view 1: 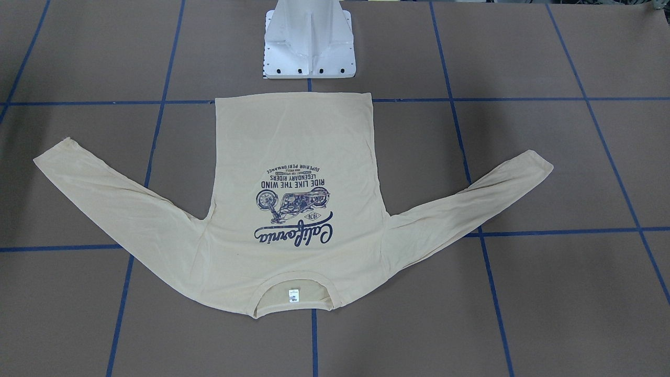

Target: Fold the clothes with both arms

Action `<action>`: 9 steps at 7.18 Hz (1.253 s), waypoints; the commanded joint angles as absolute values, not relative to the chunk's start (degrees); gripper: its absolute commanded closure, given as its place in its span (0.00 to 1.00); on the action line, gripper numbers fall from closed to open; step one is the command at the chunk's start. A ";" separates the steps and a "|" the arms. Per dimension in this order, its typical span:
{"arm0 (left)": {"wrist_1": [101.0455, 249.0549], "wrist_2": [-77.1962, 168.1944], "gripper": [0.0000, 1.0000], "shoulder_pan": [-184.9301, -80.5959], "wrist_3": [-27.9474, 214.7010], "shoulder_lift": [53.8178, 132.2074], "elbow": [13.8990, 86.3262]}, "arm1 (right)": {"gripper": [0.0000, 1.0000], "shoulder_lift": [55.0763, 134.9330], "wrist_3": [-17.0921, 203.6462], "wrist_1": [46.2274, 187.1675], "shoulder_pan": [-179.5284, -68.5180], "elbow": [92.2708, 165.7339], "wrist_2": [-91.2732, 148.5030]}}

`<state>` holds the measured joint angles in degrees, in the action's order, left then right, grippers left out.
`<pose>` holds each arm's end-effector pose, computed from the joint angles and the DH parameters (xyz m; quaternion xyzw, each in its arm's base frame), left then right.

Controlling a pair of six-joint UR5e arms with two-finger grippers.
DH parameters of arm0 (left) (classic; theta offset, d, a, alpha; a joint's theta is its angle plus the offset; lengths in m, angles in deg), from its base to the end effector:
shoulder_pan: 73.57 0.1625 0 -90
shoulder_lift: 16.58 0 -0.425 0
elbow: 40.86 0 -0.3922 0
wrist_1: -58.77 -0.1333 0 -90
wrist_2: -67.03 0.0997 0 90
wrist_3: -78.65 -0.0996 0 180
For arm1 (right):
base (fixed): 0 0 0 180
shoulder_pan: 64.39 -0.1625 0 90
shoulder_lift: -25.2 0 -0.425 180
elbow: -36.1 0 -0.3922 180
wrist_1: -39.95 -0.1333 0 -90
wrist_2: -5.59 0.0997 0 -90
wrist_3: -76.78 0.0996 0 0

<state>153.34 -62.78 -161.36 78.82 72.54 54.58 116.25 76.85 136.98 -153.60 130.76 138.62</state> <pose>-0.0504 -0.4973 0.6160 0.0678 0.3409 0.0438 0.9366 0.0587 -0.4797 0.6414 -0.0305 -0.3664 0.0051 0.9300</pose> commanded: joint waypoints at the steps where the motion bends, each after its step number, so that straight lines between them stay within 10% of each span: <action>1: 153.34 -62.78 0.01 -161.37 78.82 72.54 54.59 | 0.00 116.25 76.95 136.98 -153.60 131.28 138.66; 9: 154.04 -70.03 0.01 -160.84 78.73 73.07 62.50 | 0.00 110.63 92.61 124.70 -140.03 131.47 140.24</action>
<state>153.63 -66.15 -160.90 78.76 73.37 61.72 112.76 84.62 127.09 -145.65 132.54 139.81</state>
